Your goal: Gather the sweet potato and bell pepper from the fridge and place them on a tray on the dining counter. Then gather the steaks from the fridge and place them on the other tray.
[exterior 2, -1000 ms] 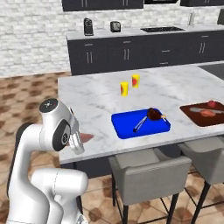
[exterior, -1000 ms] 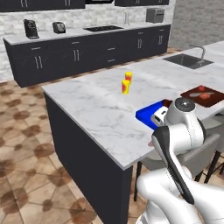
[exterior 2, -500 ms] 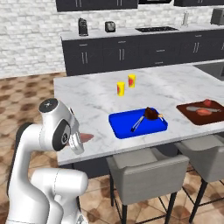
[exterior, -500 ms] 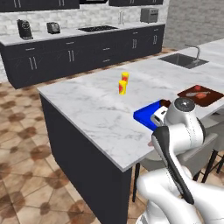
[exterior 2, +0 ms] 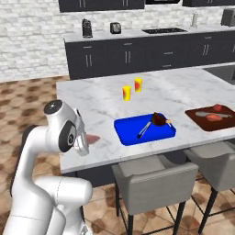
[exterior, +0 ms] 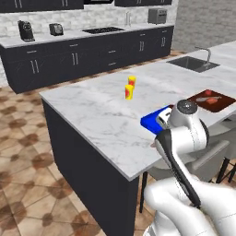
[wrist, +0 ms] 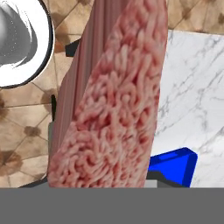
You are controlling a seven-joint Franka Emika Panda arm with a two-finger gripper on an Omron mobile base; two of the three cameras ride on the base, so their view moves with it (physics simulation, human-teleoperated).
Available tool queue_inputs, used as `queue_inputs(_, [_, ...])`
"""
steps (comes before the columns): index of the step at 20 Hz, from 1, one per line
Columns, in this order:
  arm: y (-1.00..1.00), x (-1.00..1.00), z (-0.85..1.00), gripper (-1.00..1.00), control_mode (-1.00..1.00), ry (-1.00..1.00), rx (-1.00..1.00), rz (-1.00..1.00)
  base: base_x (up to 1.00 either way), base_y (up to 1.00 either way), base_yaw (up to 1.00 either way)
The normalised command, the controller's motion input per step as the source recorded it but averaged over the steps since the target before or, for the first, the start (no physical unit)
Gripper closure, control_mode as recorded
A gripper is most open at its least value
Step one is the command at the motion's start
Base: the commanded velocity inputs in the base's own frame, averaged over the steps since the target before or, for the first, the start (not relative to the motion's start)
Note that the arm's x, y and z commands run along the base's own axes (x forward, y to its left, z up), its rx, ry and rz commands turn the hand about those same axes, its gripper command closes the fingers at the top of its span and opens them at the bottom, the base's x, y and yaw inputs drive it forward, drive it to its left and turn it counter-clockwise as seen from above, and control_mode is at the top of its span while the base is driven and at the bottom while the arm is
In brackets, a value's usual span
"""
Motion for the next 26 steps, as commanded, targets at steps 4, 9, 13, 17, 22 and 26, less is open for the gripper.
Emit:
queue_inputs(4, [-0.30, 0.34, 0.21, 1.00, -1.00, 0.00, 0.09, -0.01, 0.00, 0.00, 0.00])
queue_inputs(9, [-0.41, 0.43, 0.06, 1.00, -1.00, 0.00, 0.12, -0.02, 0.00, 0.00, 0.00])
queue_inputs(13, [-0.31, 0.39, 0.00, 1.00, -1.00, 0.00, 0.06, -0.05, 0.00, 0.00, 0.00])
queue_inputs(17, [-0.21, 0.47, 0.00, 1.00, -1.00, 0.00, 0.02, -0.11, 0.00, 0.00, 0.00])
queue_inputs(22, [-0.34, 0.38, 0.00, 1.00, -1.00, 0.00, 0.04, -0.17, 0.00, 0.00, 0.00])
queue_inputs(26, [-0.42, 0.30, -0.04, 1.00, -1.00, 0.00, 0.08, -0.17, 0.00, 0.00, 0.00])
